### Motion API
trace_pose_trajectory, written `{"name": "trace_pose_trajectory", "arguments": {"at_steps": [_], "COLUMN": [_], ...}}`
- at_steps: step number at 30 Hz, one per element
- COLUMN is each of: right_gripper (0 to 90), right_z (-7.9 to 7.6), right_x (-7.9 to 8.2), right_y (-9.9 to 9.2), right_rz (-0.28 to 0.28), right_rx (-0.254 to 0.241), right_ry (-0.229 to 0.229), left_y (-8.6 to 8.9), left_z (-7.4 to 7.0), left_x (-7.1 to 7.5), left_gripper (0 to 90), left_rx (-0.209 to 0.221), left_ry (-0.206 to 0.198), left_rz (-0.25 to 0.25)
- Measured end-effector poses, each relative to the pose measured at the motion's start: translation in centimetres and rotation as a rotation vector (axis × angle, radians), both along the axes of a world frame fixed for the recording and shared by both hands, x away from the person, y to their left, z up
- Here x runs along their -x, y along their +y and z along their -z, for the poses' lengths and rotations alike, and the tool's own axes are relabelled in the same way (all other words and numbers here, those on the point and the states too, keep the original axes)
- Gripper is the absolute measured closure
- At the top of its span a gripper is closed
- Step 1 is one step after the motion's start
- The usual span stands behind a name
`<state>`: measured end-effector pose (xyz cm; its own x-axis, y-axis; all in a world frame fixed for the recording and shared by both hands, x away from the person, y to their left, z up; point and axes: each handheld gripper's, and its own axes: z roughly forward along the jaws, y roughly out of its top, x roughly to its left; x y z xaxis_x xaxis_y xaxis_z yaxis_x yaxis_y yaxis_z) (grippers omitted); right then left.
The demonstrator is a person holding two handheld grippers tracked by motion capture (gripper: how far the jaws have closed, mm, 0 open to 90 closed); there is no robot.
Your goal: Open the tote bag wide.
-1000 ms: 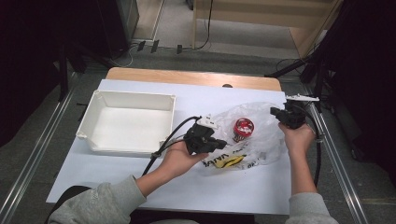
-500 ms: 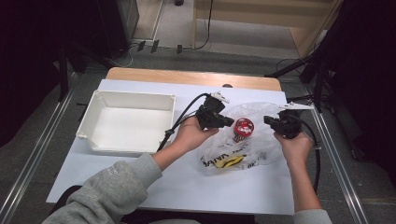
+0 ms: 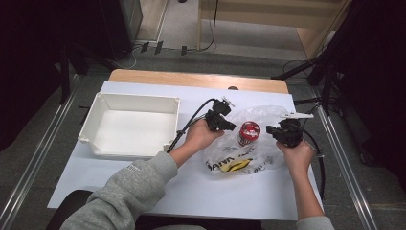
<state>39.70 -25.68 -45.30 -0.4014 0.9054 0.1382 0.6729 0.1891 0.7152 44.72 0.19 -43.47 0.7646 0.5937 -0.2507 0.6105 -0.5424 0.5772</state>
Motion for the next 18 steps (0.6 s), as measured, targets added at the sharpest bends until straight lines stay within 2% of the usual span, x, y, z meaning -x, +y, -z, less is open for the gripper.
{"name": "trace_pose_trajectory", "arguments": {"at_steps": [7, 9, 13, 18], "right_gripper": [90.0, 90.0, 90.0, 90.0], "right_z": [1.5, 1.9, 2.5, 2.6], "right_x": [0.1, 0.2, 0.5, 1.1], "right_y": [0.1, 0.2, 0.2, 0.0], "right_rz": [-0.002, -0.007, -0.008, -0.013], "right_rx": [0.016, 0.023, 0.034, 0.043], "right_ry": [0.026, 0.031, 0.047, 0.032], "left_y": [-0.7, -0.9, -0.8, -0.5], "left_z": [2.2, 2.6, 2.9, 2.8], "left_x": [-0.6, -0.6, -0.9, -1.2], "left_gripper": [90.0, 90.0, 90.0, 90.0], "left_rx": [-0.038, -0.051, -0.040, -0.072], "left_ry": [0.005, -0.007, -0.033, -0.082], "left_rz": [-0.019, -0.022, -0.040, -0.072]}}
